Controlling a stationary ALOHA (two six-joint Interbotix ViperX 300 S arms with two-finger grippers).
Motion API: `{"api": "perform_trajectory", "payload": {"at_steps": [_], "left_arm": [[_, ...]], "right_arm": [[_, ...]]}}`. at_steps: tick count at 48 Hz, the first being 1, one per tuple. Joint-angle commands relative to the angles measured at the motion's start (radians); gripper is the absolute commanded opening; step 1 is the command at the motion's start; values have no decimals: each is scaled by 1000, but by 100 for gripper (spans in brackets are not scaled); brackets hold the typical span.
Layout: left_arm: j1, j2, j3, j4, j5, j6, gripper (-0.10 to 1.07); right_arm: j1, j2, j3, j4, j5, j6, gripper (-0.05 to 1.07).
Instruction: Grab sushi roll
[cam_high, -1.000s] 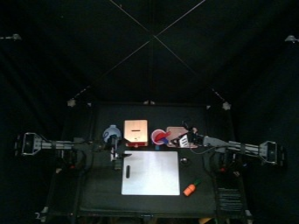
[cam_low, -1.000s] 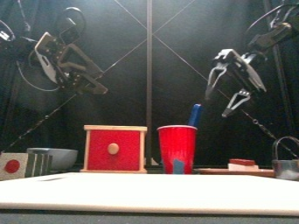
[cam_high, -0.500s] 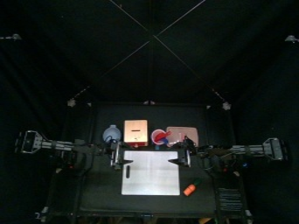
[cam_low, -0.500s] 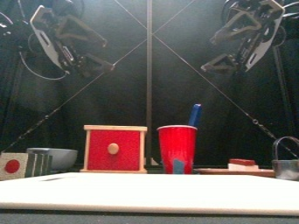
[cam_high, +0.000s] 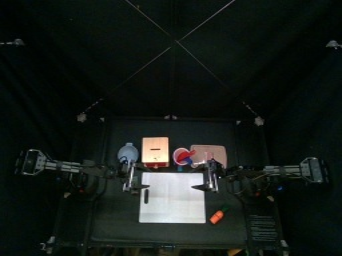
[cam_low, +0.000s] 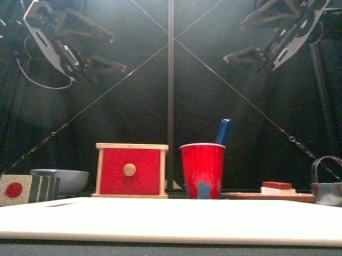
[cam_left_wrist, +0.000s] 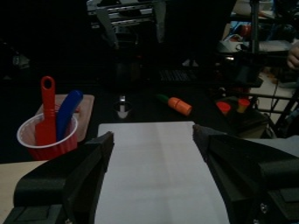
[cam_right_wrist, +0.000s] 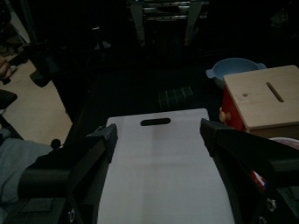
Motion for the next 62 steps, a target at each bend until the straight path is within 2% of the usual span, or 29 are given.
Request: {"api": "perform_trajectory", "payload": {"at_steps": [1,16,30,46,50,56,62], "left_arm": [[0,-2,-8,-5,-6,-3,103],[-11,-3,3,-17,-2,3,103],[-35,-8,-3,-3,-43,2,103],[-29,-2,12,-49,-38,-5,103],[-32,5,-5,-133,-40,-12,103],[-28,14,-14,-316,-12,0,103],[-11,17,-40,-531,153,29,103]], "right_arm": [[2,-5,-15,14,-8,2,104],[-8,0,-11,25,-8,0,104],[-25,26,-12,29,-8,0,104],[-26,43,-28,29,-8,0,104],[-28,43,-28,29,-8,0,103],[-26,43,-26,29,-8,0,103],[-26,43,-18,29,-8,2,104]]}}
